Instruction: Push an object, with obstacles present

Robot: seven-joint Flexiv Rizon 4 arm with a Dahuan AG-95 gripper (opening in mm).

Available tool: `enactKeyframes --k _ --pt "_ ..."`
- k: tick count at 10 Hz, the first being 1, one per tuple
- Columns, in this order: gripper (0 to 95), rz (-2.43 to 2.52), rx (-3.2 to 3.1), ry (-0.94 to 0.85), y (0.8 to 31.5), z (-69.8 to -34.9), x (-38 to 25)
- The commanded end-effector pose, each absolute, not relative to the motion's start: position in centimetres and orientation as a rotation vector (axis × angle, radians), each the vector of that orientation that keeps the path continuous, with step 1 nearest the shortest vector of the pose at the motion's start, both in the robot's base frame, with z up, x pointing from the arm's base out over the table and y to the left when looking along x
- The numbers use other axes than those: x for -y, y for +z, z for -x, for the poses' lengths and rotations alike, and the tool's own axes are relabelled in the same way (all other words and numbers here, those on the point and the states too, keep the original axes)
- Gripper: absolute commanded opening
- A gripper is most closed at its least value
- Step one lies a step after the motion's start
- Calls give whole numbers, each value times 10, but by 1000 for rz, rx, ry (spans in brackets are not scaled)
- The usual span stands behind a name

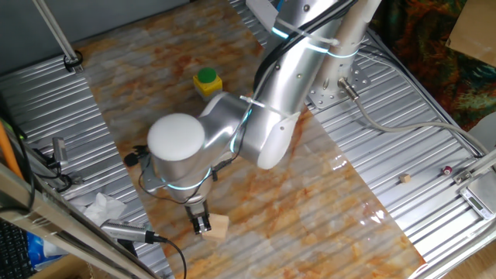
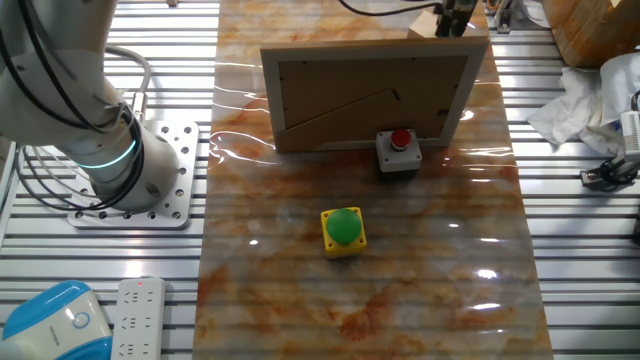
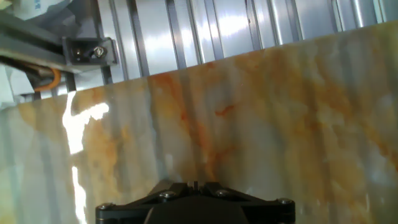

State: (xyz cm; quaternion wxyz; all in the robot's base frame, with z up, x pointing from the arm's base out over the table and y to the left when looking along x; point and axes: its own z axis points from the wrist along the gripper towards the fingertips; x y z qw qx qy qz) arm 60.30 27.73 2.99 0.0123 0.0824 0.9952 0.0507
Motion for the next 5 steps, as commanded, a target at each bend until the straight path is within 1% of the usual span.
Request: enactKeyframes --k 1,5 --pt "0 -264 -3107 157 32 -599 -278" --pt "0 -264 -3106 131 24 -580 -280"
